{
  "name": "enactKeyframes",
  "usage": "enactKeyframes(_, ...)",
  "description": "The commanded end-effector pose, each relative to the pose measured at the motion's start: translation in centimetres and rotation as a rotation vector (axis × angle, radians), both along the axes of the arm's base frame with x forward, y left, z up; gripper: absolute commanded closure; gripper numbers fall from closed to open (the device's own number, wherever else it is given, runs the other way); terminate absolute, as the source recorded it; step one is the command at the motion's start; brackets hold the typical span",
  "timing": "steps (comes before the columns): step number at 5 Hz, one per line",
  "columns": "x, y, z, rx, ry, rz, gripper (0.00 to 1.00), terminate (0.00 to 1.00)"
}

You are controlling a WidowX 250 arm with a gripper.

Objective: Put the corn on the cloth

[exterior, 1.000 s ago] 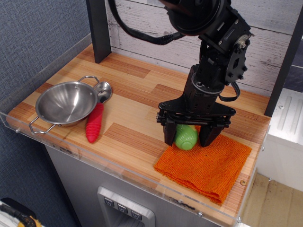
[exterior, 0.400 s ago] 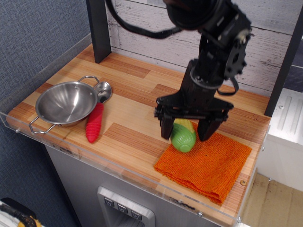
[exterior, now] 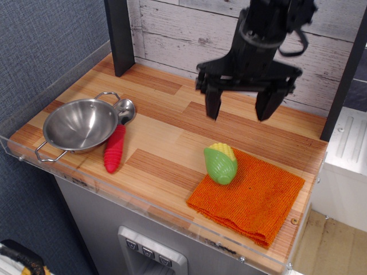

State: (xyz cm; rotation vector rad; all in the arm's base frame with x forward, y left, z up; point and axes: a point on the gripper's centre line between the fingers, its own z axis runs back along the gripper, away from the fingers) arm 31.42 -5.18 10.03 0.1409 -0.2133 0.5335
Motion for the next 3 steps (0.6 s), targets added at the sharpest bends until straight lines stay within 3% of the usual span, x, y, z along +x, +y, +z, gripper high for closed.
enactKeyframes(1, -0.1, 3.7, 5.4, 0.026, -0.096, 0.065, 0.0, 0.0)
enactKeyframes(2, 0.8, 5.8, 5.7, 0.037, -0.108, 0.084, 0.0, 0.0)
enactKeyframes(3, 1.7, 7.6, 5.6, 0.052, -0.11, 0.085, 0.0, 1.0)
